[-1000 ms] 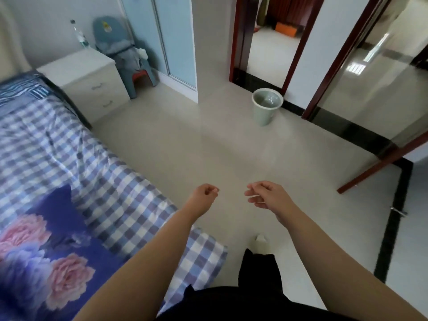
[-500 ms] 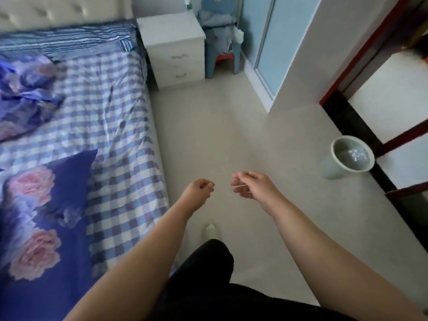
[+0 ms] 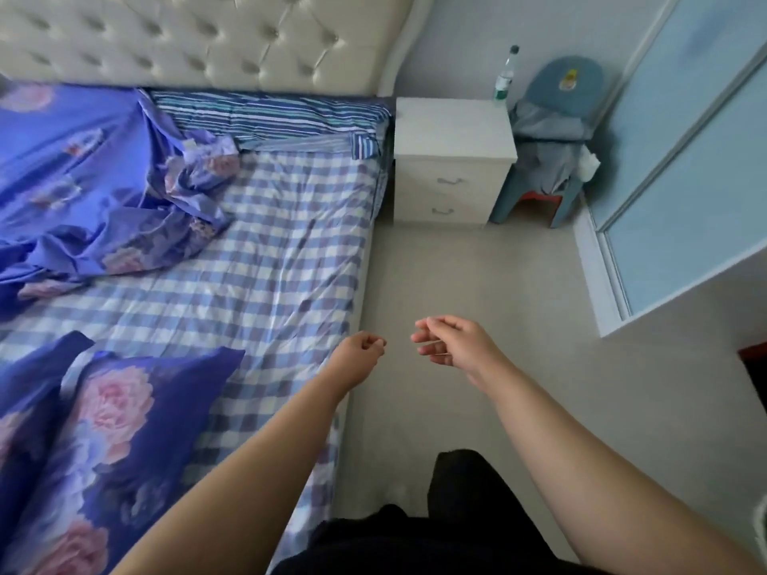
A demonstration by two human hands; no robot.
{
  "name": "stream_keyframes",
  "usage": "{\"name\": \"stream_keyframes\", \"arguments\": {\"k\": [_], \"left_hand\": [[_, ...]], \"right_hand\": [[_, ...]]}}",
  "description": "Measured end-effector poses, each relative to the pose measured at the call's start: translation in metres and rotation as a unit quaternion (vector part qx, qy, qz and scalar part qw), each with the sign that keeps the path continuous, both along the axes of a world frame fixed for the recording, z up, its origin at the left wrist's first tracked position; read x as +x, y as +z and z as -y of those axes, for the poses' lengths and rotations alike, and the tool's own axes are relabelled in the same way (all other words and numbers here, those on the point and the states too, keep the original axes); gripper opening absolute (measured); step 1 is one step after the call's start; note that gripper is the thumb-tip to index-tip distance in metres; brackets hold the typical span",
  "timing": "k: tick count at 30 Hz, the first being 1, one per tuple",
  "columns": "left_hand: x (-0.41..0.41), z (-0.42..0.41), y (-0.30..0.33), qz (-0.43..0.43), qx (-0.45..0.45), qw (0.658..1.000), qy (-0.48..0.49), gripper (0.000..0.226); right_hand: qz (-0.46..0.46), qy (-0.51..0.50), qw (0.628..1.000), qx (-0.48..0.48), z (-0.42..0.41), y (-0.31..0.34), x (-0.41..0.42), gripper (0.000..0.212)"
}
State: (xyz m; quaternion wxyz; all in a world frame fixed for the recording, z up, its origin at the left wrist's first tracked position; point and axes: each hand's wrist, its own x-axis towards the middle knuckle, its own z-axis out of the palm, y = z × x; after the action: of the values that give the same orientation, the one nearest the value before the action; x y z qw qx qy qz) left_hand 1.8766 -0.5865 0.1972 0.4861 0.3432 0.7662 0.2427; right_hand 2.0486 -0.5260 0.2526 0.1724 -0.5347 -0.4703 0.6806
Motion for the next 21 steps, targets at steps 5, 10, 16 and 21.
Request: {"name": "stream_keyframes", "arguments": {"k": [5,10,16,21], "left_hand": [[-0.049,-0.092,-0.014,0.018,-0.012,0.997,0.075,0.017],[-0.097,-0.194,-0.019,0.033,-0.025,0.983,0.178,0.016],[-0.156,-0.275,-0.005,0.064,-0.018,0.959,0.274,0.017],[-0.231,-0.311,-0.03,0.082,-0.032,0.926,0.367,0.019]], "right_hand": [[-0.007,0.054,0.998,-0.011,-0.134,-0.005,-0.057,0.022],[0.01,0.157,0.987,0.015,-0.275,0.005,-0.134,0.022],[0.047,0.284,0.957,0.034,-0.383,0.01,-0.238,0.02],[0.063,0.387,0.92,0.022,-0.434,-0.012,-0.336,0.023]]}}
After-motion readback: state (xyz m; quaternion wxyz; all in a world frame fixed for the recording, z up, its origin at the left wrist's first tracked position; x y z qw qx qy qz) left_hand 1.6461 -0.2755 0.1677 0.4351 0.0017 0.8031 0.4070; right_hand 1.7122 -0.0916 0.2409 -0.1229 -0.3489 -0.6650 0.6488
